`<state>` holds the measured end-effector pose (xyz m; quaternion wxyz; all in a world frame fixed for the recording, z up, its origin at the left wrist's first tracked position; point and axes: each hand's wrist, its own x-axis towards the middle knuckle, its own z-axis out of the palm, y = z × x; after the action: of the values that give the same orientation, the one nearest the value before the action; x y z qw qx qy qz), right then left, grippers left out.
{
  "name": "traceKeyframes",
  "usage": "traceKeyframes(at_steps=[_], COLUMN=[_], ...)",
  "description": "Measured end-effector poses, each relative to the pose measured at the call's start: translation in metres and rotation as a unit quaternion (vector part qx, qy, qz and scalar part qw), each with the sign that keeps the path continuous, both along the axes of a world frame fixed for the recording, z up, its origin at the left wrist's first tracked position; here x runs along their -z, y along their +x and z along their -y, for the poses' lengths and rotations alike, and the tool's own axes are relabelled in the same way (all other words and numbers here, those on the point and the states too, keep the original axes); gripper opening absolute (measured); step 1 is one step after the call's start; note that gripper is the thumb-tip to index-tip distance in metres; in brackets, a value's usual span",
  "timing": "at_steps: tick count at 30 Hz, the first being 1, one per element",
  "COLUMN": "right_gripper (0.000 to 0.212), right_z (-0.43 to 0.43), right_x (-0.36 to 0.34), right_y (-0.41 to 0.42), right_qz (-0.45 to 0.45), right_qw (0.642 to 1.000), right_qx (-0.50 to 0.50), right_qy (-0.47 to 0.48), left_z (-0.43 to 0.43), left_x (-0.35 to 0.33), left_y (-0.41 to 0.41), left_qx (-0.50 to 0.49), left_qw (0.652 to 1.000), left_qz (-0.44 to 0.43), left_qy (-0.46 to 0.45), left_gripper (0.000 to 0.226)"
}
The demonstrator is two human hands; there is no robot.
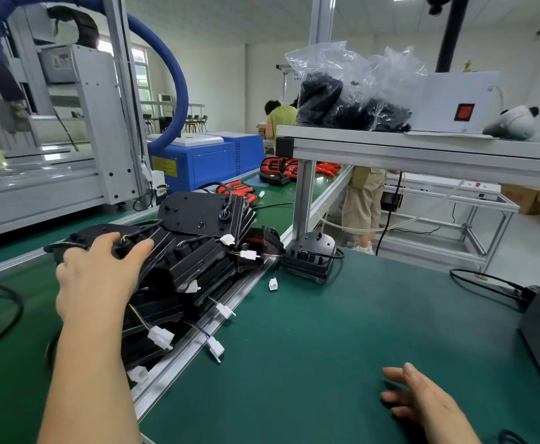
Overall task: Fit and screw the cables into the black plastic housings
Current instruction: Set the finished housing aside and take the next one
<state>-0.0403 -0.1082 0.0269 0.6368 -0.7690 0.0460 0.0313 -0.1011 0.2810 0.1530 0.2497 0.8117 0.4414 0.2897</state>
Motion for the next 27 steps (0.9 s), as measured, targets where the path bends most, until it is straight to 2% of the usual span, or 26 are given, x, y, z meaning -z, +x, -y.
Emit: traceKeyframes(at_steps=[6,14,17,20,23,25,27], right_gripper=[0.031,0.032,0.032,0.032,0.031,0.031,0.03], right_z=[0.001,0.003,0.004,0.004,0.004,0.004,0.004], right_x=[0.0,0.004,0.005,0.005,0.004,0.003,0.003], right_y=[0.0,0.003,0.004,0.005,0.004,0.003,0.004], right_qz=[0.002,-0.001,0.003,0.002,0.002,0.0,-0.003], right_qw=[1.0,1.0,1.0,1.0,1.0,1.0,0.999], right_qx=[-0.008,-0.011,-0.011,-0.01,-0.007,0.0,0.001], right_qy=[0.007,0.001,-0.004,0.002,0.013,0.024,0.032], left_z=[0.004,-0.003,-0.007,-0.008,0.0,0.014,0.044], left_x=[-0.009,-0.001,0.005,0.008,0.002,-0.008,-0.016], left_y=[-0.001,0.011,0.016,0.017,0.017,0.026,0.046], left_qx=[0.03,0.052,0.049,0.059,0.047,0.044,0.084], left_qw=[0.999,0.995,0.995,0.996,0.999,0.998,0.99], left_qz=[-0.005,-0.083,-0.084,-0.065,-0.026,0.016,0.064], left_qy=[-0.044,-0.012,-0.024,-0.025,-0.001,0.04,0.092], left_gripper=[0.067,0.041,0.04,0.041,0.033,0.028,0.025])
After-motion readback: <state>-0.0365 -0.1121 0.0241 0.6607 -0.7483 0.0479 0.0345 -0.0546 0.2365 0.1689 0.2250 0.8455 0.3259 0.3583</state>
